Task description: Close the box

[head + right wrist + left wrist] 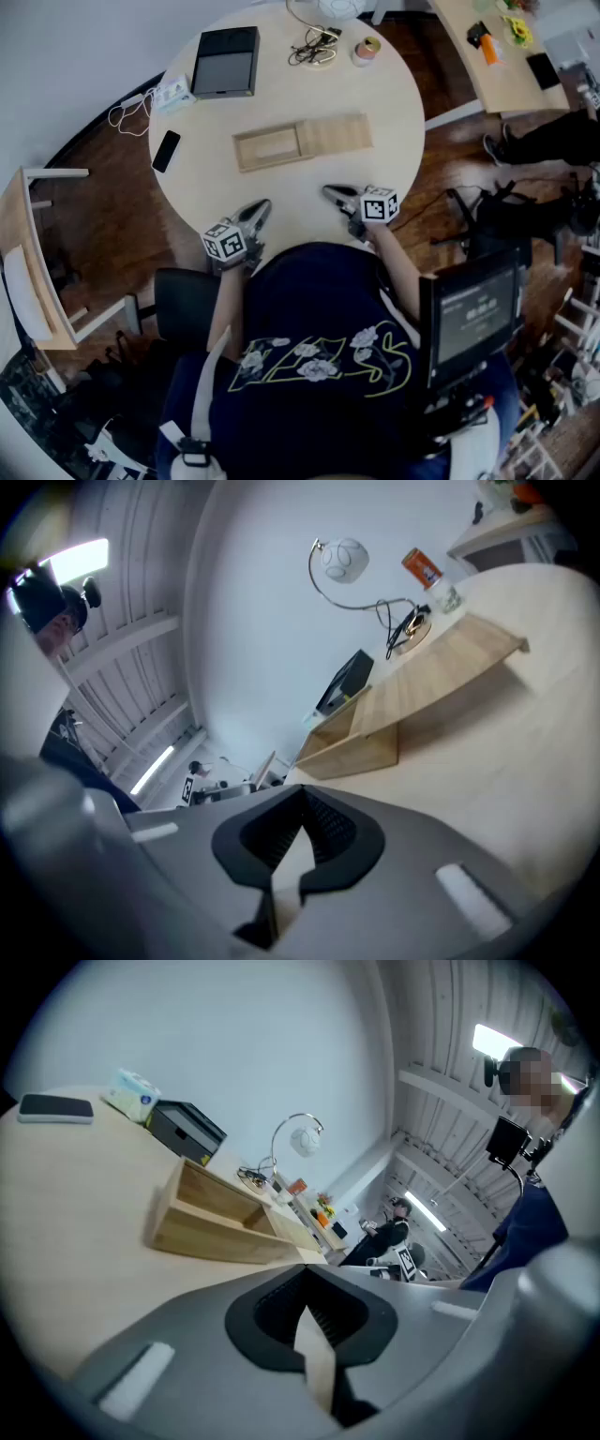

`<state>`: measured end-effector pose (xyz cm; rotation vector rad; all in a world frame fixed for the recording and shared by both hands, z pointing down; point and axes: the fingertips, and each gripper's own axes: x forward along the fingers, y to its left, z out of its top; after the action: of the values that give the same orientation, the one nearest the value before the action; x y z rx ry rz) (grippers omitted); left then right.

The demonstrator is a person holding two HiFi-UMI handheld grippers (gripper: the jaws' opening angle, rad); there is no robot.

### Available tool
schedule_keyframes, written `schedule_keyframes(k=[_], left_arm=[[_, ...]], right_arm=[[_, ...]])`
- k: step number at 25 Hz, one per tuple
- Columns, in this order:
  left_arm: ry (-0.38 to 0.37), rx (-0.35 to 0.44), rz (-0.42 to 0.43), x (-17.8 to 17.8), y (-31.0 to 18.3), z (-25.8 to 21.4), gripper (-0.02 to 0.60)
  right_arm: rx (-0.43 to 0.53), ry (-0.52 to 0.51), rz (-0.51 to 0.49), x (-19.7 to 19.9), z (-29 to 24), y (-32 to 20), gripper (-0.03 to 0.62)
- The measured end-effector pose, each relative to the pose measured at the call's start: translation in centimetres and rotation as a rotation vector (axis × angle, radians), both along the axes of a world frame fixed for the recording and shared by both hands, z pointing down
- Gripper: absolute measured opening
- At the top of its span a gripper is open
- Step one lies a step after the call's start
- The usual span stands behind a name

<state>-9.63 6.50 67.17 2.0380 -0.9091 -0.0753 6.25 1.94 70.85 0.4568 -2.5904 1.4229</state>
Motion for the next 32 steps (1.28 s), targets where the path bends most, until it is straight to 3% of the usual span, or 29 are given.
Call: schedule_keyframes(k=[6,9,11,15,18,21,26,32], left_arm=[[-0.149,-0.051,-0.281,-10.6,-4.1,0.2,0.002],[-0.123,-0.101,-0.410,-14.9,-5.6,0.3,0.002],[-0.101,-0.141,-0.445,-16.4,-7.3,1.4,0.002],[-0.084,-0.267,-0.468,-17.0,-10.6,5.8,0.002],[-0.027,-0.334,-0.488,-15.9,-11.5,7.6,0.002],[-0.040,-0.335,-0.408,-13.8,-12.0,7.6,0.002],[-0.062,-0.329,-0.401,-13.1,-12.2,7.3,0.002],[-0.103,-0.322,-0.426,-12.8,-12.0,6.7,0.000]], right_arm=[[0.044,0.081,0.324,8.8,-0.5,-11.1,-0.009],[0.012,0.230,0.499,14.8,1.2,-16.2,-0.009],[-0.026,0.342,0.590,18.3,3.1,-19.0,-0.009],[-0.165,0.464,0.656,21.3,7.7,-22.0,-0.009],[-0.271,0.482,0.662,20.7,9.5,-21.4,-0.009],[-0.335,0.452,0.647,18.7,9.9,-20.4,-0.011],[-0.498,0.157,0.637,14.6,8.9,-19.3,-0.011],[-0.480,0.129,0.412,5.1,6.6,-17.0,-0.011]])
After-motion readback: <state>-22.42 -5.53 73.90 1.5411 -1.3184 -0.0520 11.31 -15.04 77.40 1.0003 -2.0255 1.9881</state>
